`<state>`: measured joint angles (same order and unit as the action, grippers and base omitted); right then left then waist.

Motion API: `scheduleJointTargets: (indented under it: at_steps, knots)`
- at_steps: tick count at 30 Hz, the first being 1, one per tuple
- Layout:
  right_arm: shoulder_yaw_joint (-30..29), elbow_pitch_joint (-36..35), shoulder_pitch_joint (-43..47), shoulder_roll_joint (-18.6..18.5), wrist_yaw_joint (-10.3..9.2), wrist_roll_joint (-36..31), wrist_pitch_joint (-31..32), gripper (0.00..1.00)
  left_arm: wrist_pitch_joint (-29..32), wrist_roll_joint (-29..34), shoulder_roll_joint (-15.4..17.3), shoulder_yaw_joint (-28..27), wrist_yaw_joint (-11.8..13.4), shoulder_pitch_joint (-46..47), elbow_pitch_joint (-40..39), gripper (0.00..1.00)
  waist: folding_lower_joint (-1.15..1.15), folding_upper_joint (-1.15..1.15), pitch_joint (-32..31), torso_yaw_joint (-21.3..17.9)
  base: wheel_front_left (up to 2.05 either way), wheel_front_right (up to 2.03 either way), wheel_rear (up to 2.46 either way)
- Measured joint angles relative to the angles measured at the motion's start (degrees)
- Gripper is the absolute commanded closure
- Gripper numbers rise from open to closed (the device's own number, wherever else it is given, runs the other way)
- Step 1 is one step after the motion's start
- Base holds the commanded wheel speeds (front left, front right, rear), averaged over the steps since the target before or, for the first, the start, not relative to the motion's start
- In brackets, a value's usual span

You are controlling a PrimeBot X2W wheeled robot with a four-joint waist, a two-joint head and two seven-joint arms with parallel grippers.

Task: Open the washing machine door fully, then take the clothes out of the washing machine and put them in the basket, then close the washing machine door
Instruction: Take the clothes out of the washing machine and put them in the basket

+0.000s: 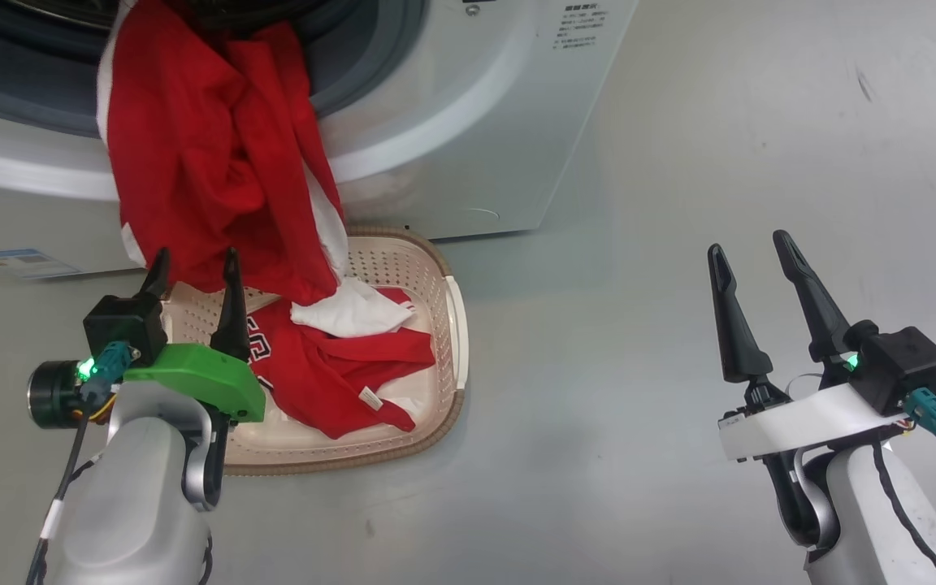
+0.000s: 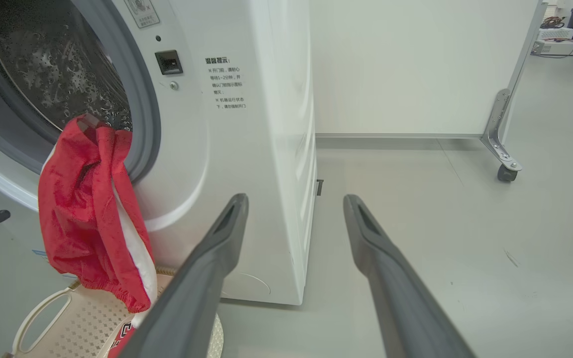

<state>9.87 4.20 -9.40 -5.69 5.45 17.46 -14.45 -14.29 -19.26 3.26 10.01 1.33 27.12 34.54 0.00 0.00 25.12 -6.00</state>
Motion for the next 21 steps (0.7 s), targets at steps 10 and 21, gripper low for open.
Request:
scheduleJointTargets:
  at_steps: [10, 21]
  knots:
    - [0.15, 0.79, 2.97, 0.03, -0.3, -0.3, 0.0, 0.0, -0.09, 1.15, -0.1, 0.02, 1.45, -5.87, -6.81, 0.0, 0.0, 0.0, -5.11, 3.71, 0.0, 0.0, 0.0]
    - [0.81, 1.21, 5.23, 0.25, -0.58, -0.3, 0.0, 0.0, -0.11, 2.19, -0.04, -0.23, 2.45, -11.29, -12.37, 0.0, 0.0, 0.0, -8.46, 5.0, 0.0, 0.0, 0.0]
